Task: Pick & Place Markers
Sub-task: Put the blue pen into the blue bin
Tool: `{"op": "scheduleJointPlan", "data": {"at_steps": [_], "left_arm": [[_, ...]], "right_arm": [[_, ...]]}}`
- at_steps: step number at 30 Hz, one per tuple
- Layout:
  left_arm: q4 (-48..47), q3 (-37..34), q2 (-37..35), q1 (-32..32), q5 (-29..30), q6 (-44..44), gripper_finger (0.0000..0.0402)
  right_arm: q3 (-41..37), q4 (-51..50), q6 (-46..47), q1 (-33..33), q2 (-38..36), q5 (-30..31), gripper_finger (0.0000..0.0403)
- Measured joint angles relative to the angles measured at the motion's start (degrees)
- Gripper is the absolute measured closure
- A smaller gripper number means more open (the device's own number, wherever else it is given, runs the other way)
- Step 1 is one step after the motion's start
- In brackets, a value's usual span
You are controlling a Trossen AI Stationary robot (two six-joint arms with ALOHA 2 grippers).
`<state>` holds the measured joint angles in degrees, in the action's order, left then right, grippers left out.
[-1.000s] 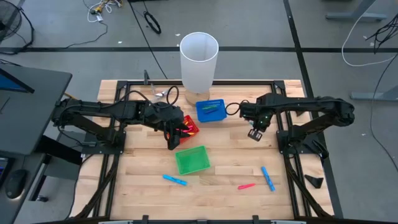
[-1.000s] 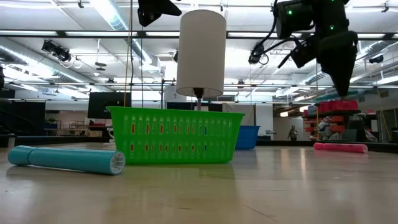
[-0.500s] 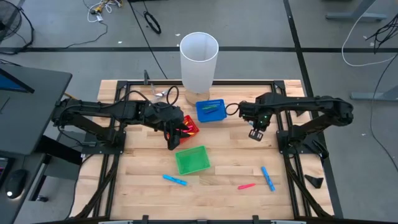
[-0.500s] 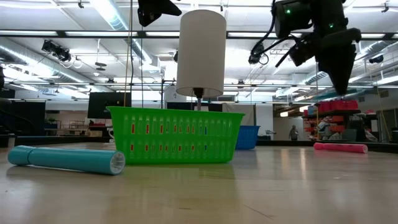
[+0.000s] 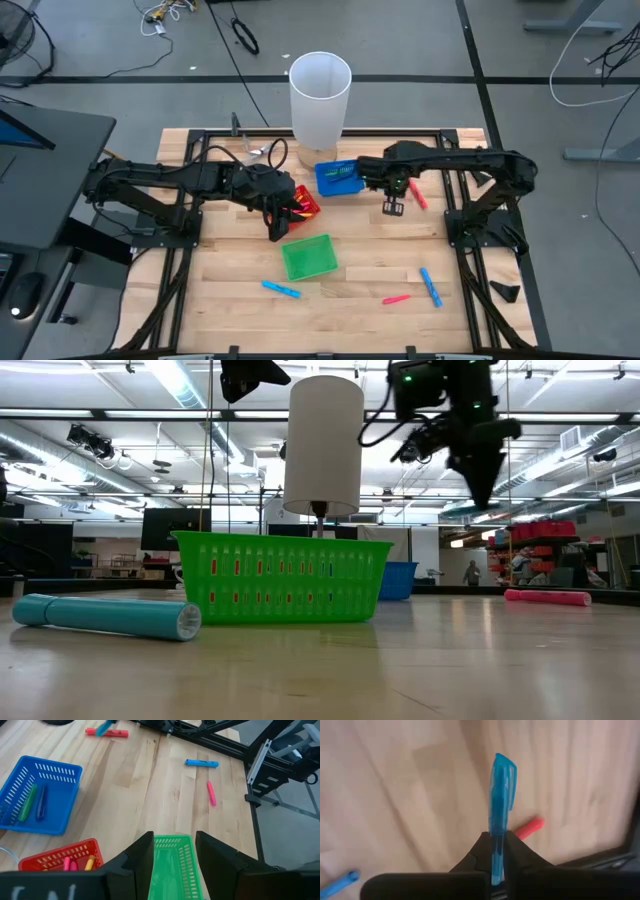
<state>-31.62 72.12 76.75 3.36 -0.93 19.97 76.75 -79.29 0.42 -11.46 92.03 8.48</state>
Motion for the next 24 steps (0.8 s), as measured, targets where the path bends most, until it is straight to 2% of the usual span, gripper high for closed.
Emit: {"op": "scheduleJointPlan", "data": {"at_steps": [11,24], "left_arm": [[0.00,0.00,0.00,0.00,-0.02,-0.07,0.0250],[0.00,0.00,0.00,-0.02,0.00,-0.25,0.0250]], "right_arm": [[11.33,2.41,-10.82,0.02,10.60,7.60,0.0393],[13.25,15.23,-19.87,0.46,11.91,10.14,0.0401]]}}
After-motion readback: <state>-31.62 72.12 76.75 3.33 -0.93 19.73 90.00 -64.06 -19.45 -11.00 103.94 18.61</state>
